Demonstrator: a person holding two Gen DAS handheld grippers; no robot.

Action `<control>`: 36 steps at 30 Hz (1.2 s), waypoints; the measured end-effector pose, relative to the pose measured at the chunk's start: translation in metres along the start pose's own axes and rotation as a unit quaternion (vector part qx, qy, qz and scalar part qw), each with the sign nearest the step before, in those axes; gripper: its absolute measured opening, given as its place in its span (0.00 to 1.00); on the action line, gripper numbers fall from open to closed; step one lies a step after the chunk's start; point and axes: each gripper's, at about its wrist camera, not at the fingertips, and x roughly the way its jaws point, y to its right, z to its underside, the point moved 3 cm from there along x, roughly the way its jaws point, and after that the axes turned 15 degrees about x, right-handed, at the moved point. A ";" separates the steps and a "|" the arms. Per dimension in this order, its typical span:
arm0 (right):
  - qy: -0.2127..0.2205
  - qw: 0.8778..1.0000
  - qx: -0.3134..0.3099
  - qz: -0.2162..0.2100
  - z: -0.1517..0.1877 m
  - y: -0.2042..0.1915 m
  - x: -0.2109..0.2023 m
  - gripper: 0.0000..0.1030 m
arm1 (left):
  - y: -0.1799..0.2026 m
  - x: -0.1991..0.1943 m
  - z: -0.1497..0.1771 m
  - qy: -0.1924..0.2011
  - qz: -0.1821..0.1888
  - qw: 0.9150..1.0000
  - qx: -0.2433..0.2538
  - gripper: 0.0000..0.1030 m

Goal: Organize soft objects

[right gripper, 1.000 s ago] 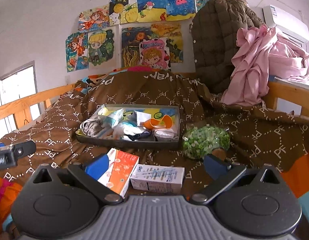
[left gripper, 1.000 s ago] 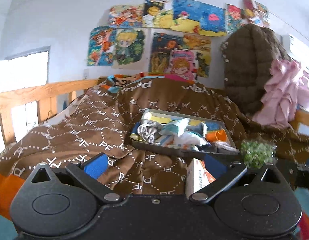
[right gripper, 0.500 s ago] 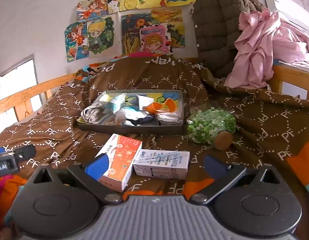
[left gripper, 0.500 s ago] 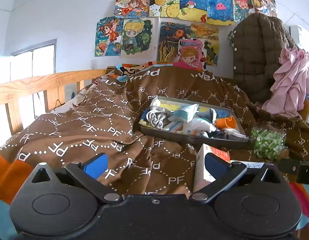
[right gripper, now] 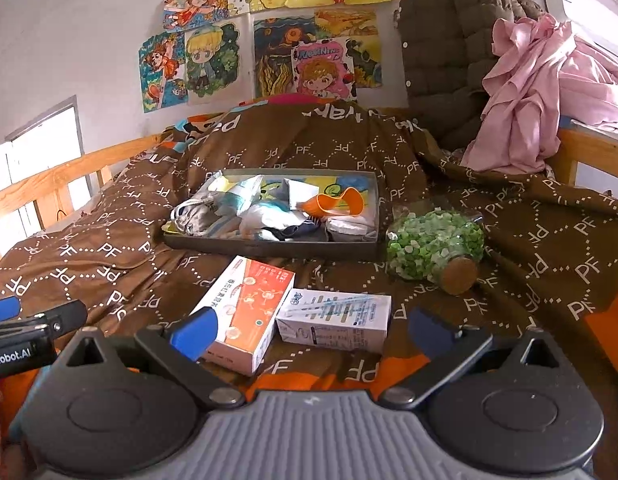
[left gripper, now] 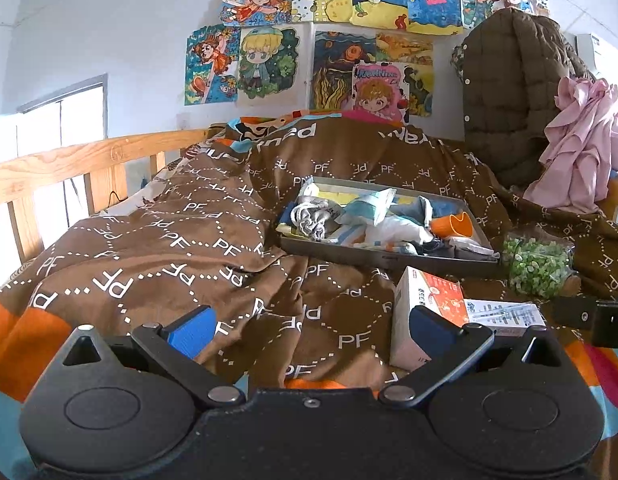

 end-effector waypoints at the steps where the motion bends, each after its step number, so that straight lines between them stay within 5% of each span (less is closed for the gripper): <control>1: 0.000 1.000 0.000 -0.001 0.000 0.000 0.000 1.00 | 0.000 0.000 0.000 0.001 0.000 1.000 0.000 0.99; 36: -0.008 1.000 -0.002 0.001 0.002 0.001 0.004 1.00 | 0.002 0.000 0.001 0.001 -0.001 1.000 0.002 0.99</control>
